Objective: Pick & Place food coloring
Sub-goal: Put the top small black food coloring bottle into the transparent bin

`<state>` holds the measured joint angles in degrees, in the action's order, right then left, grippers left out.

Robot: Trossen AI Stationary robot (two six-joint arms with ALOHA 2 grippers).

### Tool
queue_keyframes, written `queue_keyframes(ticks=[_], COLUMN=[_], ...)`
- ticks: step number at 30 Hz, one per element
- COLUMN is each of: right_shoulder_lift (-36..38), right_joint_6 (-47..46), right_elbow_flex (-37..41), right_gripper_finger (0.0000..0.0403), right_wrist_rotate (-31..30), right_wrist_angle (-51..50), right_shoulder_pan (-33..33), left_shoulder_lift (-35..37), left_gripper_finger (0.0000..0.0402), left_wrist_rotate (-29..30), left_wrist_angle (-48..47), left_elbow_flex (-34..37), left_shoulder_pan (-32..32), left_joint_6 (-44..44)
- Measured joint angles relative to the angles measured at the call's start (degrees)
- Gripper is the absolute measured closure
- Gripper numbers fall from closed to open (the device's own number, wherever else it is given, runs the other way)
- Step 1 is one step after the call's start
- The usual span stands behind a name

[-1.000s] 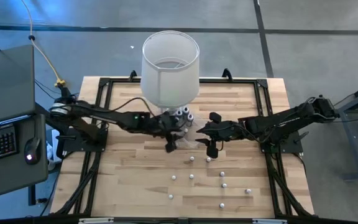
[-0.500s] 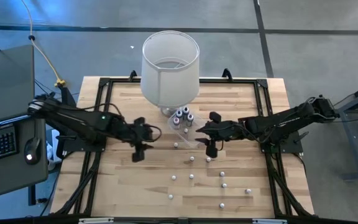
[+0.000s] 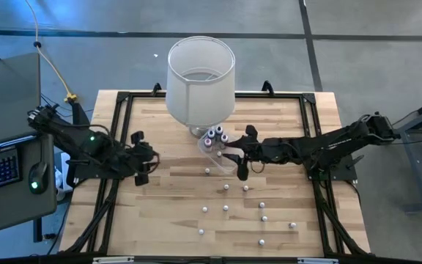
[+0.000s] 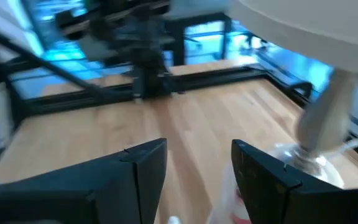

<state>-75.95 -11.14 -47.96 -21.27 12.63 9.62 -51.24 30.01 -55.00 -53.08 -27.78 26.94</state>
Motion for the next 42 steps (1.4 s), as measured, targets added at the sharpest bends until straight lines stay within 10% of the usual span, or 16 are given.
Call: queue_keyframes(ticks=[13,25,36,42], right_shoulder_lift=[-9.8,-27.0,-35.4,-37.2], right_joint_6=[2.6,3.6,-2.9,-3.6], right_elbow_flex=[0.0,-0.3,-20.7,-22.9], right_gripper_finger=[0.023,0.023,0.0231,0.0231], right_wrist_rotate=[-11.9,4.9,10.3,10.4], right_wrist_angle=[3.2,27.6,-13.8,-16.6], right_shoulder_pan=[-0.4,-0.4,-2.0,-3.3], left_shoulder_lift=[7.5,7.5,7.5,7.5], left_gripper_finger=[0.026,0.026,0.026,0.026], left_wrist_rotate=[-6.1,-4.4,-4.0,-4.0], left_wrist_angle=[17.8,21.1,21.1,21.1], left_elbow_flex=[21.1,21.4,21.4,21.4], left_shoulder_pan=[-1.9,-1.9,-1.9,-1.9], left_joint_6=[0.3,-1.3,-1.3,-1.2])
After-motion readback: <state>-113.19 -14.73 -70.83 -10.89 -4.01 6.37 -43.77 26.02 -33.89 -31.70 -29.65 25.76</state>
